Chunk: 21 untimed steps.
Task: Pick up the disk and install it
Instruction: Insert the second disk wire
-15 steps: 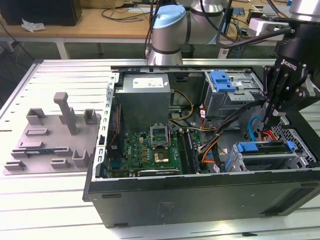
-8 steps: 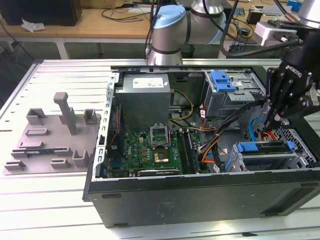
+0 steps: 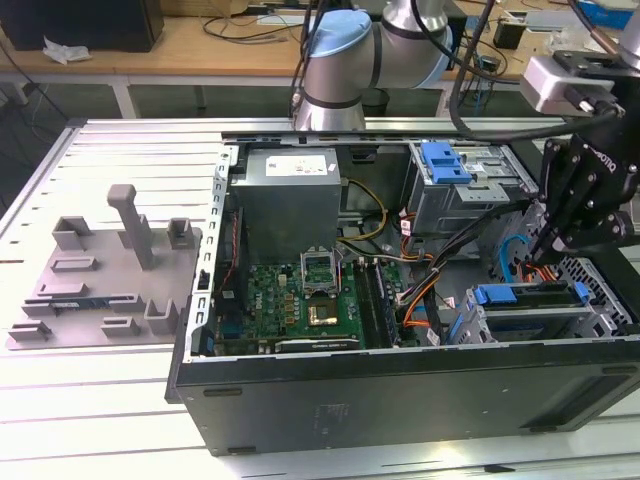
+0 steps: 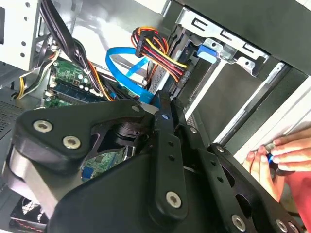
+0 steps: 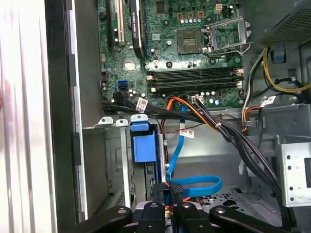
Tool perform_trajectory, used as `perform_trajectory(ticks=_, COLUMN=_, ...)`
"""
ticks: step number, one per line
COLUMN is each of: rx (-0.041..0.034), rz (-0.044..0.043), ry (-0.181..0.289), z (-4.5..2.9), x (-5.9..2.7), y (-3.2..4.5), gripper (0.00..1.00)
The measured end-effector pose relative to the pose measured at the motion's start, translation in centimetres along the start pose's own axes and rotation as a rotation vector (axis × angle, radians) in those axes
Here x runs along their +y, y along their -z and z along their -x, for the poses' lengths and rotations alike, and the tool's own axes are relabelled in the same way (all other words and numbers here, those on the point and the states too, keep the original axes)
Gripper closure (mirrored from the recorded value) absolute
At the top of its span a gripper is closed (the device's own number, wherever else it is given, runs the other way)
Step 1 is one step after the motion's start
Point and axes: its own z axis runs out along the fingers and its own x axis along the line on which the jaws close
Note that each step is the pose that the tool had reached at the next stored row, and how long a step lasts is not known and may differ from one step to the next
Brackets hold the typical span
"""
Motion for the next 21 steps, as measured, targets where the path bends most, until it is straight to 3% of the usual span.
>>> perform_trajectory(ticks=1, rx=-0.0117, rz=-0.0042, ry=0.0, z=-0.29, x=-0.03, y=-0.01, gripper=0.84)
perform_trajectory(ticks=2, rx=-0.0295, rz=-0.0105, ry=0.001, z=-0.68, x=-0.06, y=-0.03, gripper=0.84)
perform_trajectory(ticks=4, rx=-0.0447, rz=-0.0239, ry=0.001, z=-0.93, x=0.03, y=-0.13, gripper=0.84)
perform_trajectory(ticks=5, rx=-0.0456, rz=-0.0276, ry=0.002, z=-0.96, x=0.15, y=-0.2, gripper=0.84)
perform_trajectory(ticks=14, rx=-0.0454, rz=-0.0298, ry=0.014, z=-1.15, x=0.46, y=-0.45, gripper=0.84)
perform_trajectory(ticks=21, rx=-0.0403, rz=-0.0303, ry=0.031, z=-1.16, x=0.46, y=-0.46, gripper=0.84)
